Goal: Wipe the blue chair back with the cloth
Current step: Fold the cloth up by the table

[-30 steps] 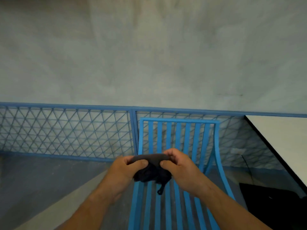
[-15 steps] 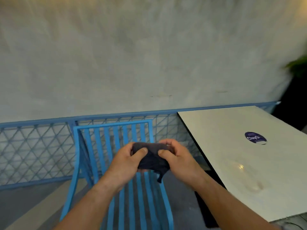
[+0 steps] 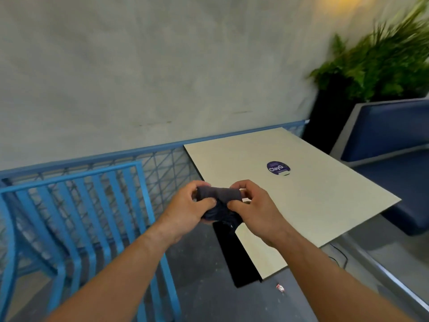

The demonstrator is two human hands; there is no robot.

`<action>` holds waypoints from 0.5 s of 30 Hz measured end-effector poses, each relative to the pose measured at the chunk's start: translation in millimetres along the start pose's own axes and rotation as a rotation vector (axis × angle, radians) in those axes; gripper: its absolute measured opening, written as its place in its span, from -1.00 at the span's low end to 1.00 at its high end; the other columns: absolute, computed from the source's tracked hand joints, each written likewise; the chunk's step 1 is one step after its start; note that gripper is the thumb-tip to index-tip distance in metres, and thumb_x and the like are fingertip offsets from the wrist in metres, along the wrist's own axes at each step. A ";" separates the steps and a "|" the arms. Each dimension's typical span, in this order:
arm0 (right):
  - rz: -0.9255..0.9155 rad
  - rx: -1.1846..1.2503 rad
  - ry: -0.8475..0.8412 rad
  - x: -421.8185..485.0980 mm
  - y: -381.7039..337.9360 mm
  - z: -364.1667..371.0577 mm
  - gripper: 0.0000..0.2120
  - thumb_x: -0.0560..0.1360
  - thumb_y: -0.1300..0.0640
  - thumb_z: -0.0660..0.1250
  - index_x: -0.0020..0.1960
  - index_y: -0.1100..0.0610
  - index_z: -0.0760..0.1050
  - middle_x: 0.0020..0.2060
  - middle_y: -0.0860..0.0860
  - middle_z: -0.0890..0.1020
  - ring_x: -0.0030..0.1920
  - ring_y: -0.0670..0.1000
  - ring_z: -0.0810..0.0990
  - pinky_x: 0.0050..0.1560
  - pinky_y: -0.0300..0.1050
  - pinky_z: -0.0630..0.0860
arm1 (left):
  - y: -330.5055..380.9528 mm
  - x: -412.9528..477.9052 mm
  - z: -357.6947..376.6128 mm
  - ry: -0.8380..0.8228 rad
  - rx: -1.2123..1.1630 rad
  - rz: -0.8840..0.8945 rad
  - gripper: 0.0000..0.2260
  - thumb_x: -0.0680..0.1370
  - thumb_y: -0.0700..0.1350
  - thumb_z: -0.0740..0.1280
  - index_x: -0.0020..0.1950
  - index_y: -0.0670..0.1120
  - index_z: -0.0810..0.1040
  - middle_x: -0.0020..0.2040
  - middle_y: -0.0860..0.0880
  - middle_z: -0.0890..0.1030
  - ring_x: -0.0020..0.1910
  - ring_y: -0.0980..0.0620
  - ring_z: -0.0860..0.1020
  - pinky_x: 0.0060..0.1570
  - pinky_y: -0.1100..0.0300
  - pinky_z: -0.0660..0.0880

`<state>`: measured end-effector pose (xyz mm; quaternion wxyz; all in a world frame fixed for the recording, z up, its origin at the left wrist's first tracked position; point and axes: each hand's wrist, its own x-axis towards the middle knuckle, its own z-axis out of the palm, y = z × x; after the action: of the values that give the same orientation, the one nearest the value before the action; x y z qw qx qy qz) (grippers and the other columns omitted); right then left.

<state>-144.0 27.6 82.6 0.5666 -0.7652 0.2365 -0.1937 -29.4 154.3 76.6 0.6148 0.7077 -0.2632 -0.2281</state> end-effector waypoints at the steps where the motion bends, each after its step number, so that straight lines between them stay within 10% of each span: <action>1: 0.015 -0.030 0.013 2.9 4.4 -5.5 -0.75 0.43 0.33 0.33 -0.02 0.01 0.52 -0.06 0.09 0.63 -0.20 0.10 0.67 -0.17 0.10 0.62 | -3.4 5.2 6.2 -0.025 0.020 0.003 -0.78 0.47 -0.30 0.37 0.06 -0.07 0.53 -0.06 -0.11 0.62 -0.15 0.04 0.59 -0.30 0.20 0.58; 15: 0.198 -0.349 0.087 57.9 87.8 -90.1 -0.75 0.49 0.33 0.27 0.03 0.01 0.52 -0.04 0.03 0.61 -0.20 0.02 0.66 -0.36 -0.26 0.58 | -55.8 73.1 123.8 -0.109 0.370 -0.028 -0.90 0.47 -0.15 0.35 -0.04 -0.02 0.50 -0.15 0.03 0.57 -0.18 0.07 0.55 -0.29 0.25 0.48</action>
<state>-160.3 -97.5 25.5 0.4309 -0.8157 0.3647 -0.1260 -49.0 19.6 4.1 0.4556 0.7988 -0.3238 -0.2223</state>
